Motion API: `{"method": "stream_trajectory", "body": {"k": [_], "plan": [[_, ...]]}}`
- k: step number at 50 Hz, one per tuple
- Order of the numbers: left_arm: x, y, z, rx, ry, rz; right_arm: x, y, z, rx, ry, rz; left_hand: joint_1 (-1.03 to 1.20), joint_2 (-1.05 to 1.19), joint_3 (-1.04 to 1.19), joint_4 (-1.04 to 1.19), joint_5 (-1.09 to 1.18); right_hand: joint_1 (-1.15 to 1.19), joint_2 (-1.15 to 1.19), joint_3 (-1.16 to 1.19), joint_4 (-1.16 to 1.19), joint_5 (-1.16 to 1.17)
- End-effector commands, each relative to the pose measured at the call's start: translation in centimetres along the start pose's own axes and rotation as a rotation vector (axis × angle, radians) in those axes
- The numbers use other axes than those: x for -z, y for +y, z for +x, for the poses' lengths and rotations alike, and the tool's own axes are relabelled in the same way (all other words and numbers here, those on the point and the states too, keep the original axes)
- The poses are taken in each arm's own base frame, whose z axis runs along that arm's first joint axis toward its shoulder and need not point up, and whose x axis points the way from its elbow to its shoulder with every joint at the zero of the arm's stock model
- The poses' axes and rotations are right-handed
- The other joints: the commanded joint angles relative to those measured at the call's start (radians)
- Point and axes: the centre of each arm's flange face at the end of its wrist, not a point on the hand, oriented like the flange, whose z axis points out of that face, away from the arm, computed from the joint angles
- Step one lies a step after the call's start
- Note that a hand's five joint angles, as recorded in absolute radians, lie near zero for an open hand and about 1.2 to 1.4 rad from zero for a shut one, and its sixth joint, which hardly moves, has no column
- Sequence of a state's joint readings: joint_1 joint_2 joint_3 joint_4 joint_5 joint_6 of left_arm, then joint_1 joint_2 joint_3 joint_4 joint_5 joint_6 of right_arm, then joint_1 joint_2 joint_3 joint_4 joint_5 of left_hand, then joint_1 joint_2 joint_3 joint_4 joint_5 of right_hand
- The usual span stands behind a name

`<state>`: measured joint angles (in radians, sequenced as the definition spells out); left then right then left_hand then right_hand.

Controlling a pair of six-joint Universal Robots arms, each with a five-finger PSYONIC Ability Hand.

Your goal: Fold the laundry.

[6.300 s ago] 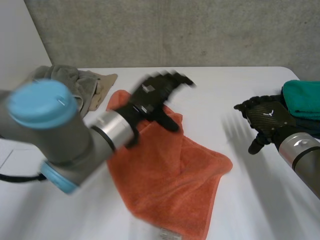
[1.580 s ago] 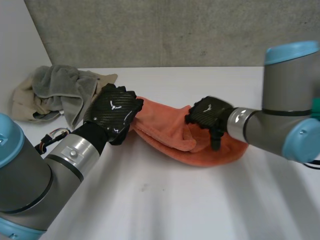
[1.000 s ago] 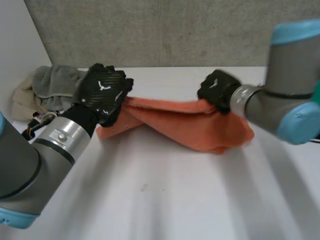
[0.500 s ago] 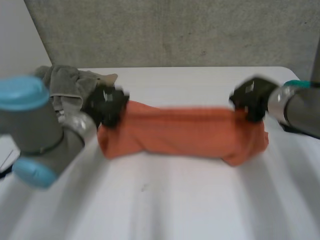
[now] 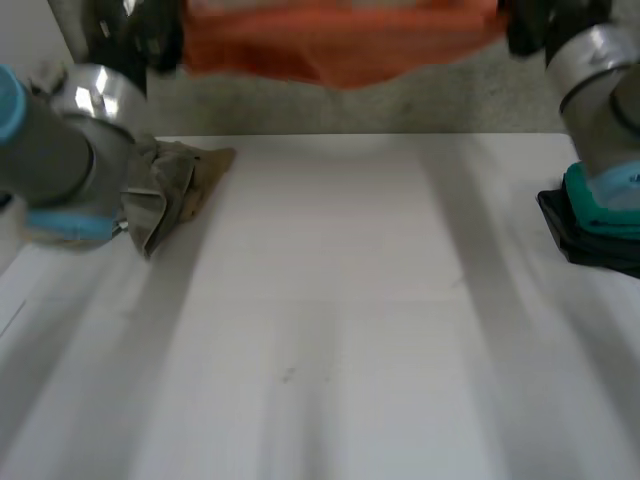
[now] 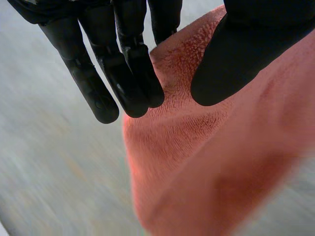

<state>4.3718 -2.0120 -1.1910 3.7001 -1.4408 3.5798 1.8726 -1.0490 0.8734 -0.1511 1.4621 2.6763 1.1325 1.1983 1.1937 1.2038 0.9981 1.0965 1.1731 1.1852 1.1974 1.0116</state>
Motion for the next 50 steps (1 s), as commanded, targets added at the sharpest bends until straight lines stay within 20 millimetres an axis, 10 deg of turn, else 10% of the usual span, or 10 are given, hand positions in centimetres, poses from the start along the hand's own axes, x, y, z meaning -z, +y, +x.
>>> {"method": "stream_trajectory", "body": {"k": [1, 9, 15, 28, 50], "plan": [[8.6, 6.2, 4.6, 0.048, 0.189, -0.369, 5.9, 8.7, -5.2, 0.028, -0.257, -0.422, 0.264, 0.198, 0.203, 0.192, 0.224, 0.300, 0.223, 0.211, 0.199, 0.210], [18.3, 8.7, 8.4, 0.051, 0.393, -0.677, 13.1, 14.4, -8.4, 0.027, -0.455, -0.758, 0.264, 0.198, 0.203, 0.192, 0.224, 0.300, 0.223, 0.211, 0.199, 0.210], [20.5, 6.3, 8.3, 0.041, 0.471, -0.753, 15.1, 15.1, -9.0, 0.025, -0.494, -0.811, -0.032, -0.097, -0.093, -0.103, -0.072, 0.300, 0.223, 0.211, 0.199, 0.210], [16.3, -0.3, 4.8, 0.011, 0.453, -0.544, 15.1, 13.1, -8.5, 0.022, -0.487, -0.716, -0.889, -0.955, -0.951, -0.961, -0.930, 0.300, 0.223, 0.211, 0.199, 0.210], [8.6, 15.2, 7.2, -0.276, 0.721, -0.503, 16.0, 13.6, -9.1, 0.020, -0.501, -0.718, -0.722, -0.788, -0.784, -0.794, -0.762, 0.300, 0.223, 0.211, 0.199, 0.210]]}}
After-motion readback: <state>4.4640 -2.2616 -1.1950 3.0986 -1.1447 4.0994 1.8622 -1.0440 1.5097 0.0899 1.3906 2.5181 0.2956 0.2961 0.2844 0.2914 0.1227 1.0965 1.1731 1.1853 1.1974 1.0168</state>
